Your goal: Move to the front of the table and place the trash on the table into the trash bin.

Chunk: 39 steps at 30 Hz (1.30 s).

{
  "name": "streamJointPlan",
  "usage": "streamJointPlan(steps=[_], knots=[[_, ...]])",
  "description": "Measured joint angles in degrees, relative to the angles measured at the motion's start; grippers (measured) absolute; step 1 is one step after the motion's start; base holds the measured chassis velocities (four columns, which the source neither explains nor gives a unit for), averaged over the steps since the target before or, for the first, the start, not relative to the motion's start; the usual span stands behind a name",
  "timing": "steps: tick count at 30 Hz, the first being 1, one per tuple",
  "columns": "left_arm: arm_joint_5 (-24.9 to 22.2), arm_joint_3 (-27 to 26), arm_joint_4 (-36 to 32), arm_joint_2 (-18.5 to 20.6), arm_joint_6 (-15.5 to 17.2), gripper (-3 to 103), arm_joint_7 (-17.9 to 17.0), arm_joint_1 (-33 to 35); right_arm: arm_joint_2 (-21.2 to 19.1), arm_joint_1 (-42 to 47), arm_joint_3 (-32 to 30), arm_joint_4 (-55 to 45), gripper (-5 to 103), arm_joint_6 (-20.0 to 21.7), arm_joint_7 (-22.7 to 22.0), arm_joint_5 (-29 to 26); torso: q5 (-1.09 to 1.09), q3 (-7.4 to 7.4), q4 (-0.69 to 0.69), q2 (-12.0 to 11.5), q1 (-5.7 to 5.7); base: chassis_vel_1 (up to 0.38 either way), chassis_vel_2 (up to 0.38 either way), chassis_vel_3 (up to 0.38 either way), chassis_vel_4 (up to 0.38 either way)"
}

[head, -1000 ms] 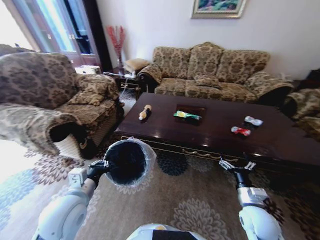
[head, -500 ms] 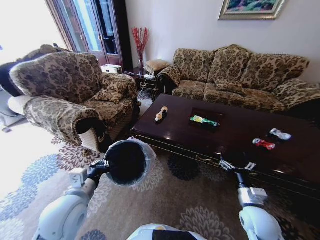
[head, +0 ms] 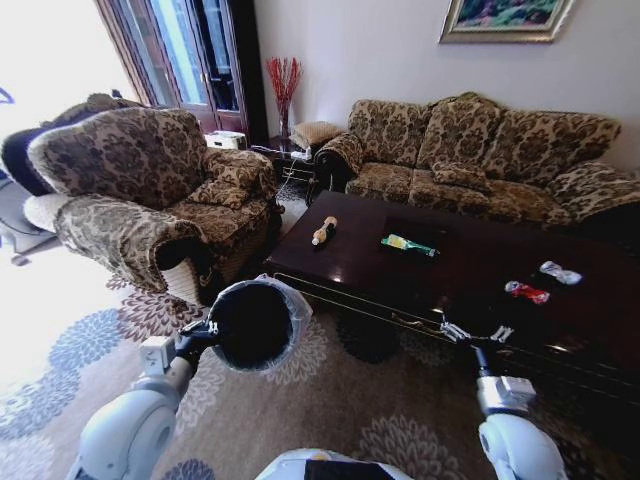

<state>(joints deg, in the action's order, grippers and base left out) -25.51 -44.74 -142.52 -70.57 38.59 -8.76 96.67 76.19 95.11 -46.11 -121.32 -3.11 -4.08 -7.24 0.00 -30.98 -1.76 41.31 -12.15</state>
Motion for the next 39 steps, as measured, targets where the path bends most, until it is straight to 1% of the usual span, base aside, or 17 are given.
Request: streamJointPlan(steps=[2,4,5,10,16,22,26,32,33,34,35,38,39], knots=[[0.0,0.0,0.01,-0.04,0.0,0,0.0,0.0,0.0,0.13,-0.02,-0.02,100,0.0,-0.02,0.04,0.0,-0.16,0.0,0.27,-0.13,0.0,0.0,0.0,0.0],[-0.02,0.0,0.01,-0.14,0.0,0,0.0,0.12,0.04,0.54,-0.06,-0.28,100,0.0,-0.04,0.2,0.0,-0.93,0.0,1.67,-0.72,0.0,0.0,0.0,0.0],[-0.02,-0.01,0.01,-0.14,0.0,0,0.0,0.14,0.06,0.55,-0.06,-0.36,100,0.0,-0.04,0.23,0.0,-1.11,0.0,1.97,-0.85,0.0,0.0,0.0,0.0],[-0.04,-0.04,-0.05,-0.14,0.0,0,0.0,0.17,0.1,0.55,-0.05,-0.59,100,0.0,-0.06,0.27,0.0,-1.73,0.0,2.92,-1.22,0.0,0.0,0.0,0.0],[-0.05,-0.05,-0.25,-0.16,0.0,0,0.11,0.34,0.22,0.96,-0.19,-0.69,100,-0.12,-0.07,0.28,0.0,-2.85,0.0,4.79,-1.97,0.0,0.0,0.0,0.0],[-0.05,0.0,-0.27,-0.19,0.0,0,0.28,0.37,0.31,1.34,-0.27,-0.69,100,-0.37,-0.07,0.28,0.0,-3.48,0.0,5.97,-2.51,0.0,0.0,0.0,0.0],[-0.05,0.0,-0.45,-0.19,-0.02,0,0.42,0.44,0.34,1.48,-0.43,-0.71,100,-0.5,-0.07,0.28,0.0,-4.19,0.0,7.34,-3.16,0.0,0.0,0.0,0.0],[-0.06,0.0,-0.51,-0.28,-0.13,0,0.46,0.56,0.35,1.52,-0.47,-0.82,100,-0.55,-0.07,0.25,0.0,-4.95,0.0,8.62,-3.69,0.0,0.0,0.0,0.0],[-0.07,0.02,-0.51,-0.34,-0.32,0,0.65,0.61,0.42,1.57,-0.47,-0.82,100,-0.58,-0.07,0.25,0.0,-5.17,-0.01,9.0,-3.84,0.0,0.0,0.0,0.0],[-0.13,0.02,-0.46,-0.38,-1.3,0,1.53,0.74,0.47,1.64,-0.47,-0.83,100,-0.63,-0.07,0.25,0.0,-5.38,-0.01,9.39,-4.02,0.0,0.0,0.0,0.0],[-0.13,0.02,-0.46,-0.38,-1.3,0,1.53,0.74,0.47,1.64,-0.47,-0.83,100,-0.63,-0.07,0.25,0.0,-5.38,-0.01,9.39,-4.02,0.0,0.0,0.0,0.0],[-0.25,0.23,0.28,-0.48,-6.14,0,4.3,1.16,0.49,1.86,-0.57,-0.82,100,-0.74,-0.06,0.2,0.0,-6.0,0.0,10.46,-4.49,0.0,0.0,0.0,0.0],[-0.25,0.23,0.28,-0.48,-6.14,0,4.3,1.16,0.49,1.86,-0.57,-0.82,100,-0.74,-0.06,0.2,0.0,-6.0,0.0,10.46,-4.49,0.0,0.0,0.0,0.0]])
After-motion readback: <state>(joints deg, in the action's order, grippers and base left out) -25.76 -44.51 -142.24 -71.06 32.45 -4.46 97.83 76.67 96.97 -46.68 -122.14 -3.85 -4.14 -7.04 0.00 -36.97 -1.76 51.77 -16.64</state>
